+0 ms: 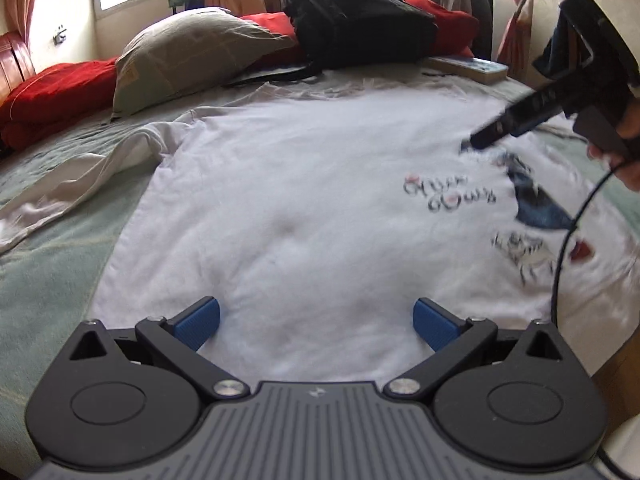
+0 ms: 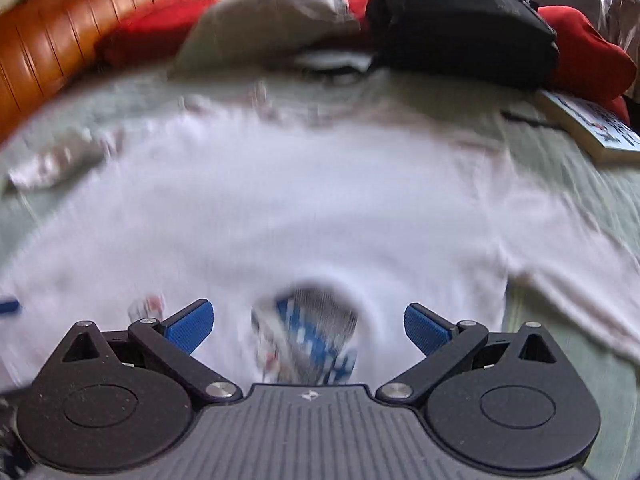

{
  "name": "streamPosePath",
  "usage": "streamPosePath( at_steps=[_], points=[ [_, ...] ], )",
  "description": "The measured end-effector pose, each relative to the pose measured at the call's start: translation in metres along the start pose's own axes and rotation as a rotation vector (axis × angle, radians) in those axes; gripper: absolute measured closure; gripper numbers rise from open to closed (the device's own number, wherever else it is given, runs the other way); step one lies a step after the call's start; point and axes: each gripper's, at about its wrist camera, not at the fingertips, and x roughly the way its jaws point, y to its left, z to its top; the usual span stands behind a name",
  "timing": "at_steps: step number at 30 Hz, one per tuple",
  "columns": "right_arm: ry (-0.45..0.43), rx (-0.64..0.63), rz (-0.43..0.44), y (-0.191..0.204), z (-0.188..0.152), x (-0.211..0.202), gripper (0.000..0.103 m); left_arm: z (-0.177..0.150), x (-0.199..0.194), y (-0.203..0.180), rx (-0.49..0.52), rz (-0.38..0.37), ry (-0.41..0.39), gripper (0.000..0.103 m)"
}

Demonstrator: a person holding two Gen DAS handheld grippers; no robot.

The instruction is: Fold clothes

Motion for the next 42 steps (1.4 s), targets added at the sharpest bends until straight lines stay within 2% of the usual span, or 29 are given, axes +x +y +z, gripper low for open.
streamPosePath(
  at_steps=[9, 16, 19, 23, 29, 32, 34, 38, 42],
  points=[
    [-0.038, -0.019, -0.125, 0.026, -0.089, -0.023, 0.0, -0.01, -0.005, 0.0, -0.004, -0.003, -0.035, 0.001],
    [-0.121, -0.04, -0.163, 0.041, -0.136, -0.047, 0.0, -0.008, -0.016, -0.008, -0.015, 0.033, -0.035, 0.001],
    [-0.156, -0.049, -0.18, 0.048, -0.155, -0.057, 0.0, -0.002, -0.025, -0.024, 0.019, 0.014, -0.068, 0.001],
    [-0.189, -0.028, -0.174, 0.046, -0.158, -0.057, 0.0, -0.006, -0.02, -0.054, 0.108, 0.011, -0.063, 0.001],
    [-0.206, -0.035, -0.158, 0.045, -0.167, -0.064, 0.0, -0.025, -0.027, -0.058, 0.014, 0.048, -0.04, 0.001],
    [-0.196, -0.007, -0.171, 0.046, -0.158, -0.067, 0.0, -0.026, -0.035, -0.064, 0.051, 0.107, -0.063, 0.001],
    [-0.207, 0.019, -0.163, 0.043, -0.144, -0.066, 0.0, -0.025, -0.035, -0.066, 0.053, 0.138, -0.07, 0.001],
    [-0.236, 0.08, -0.222, 0.034, -0.1, -0.054, 0.0, -0.028, -0.038, -0.066, 0.034, 0.181, -0.091, 0.001],
    [-0.185, 0.117, -0.303, 0.023, -0.054, -0.021, 0.0, -0.031, -0.039, -0.063, 0.009, 0.203, -0.1, 0.001]
  ],
)
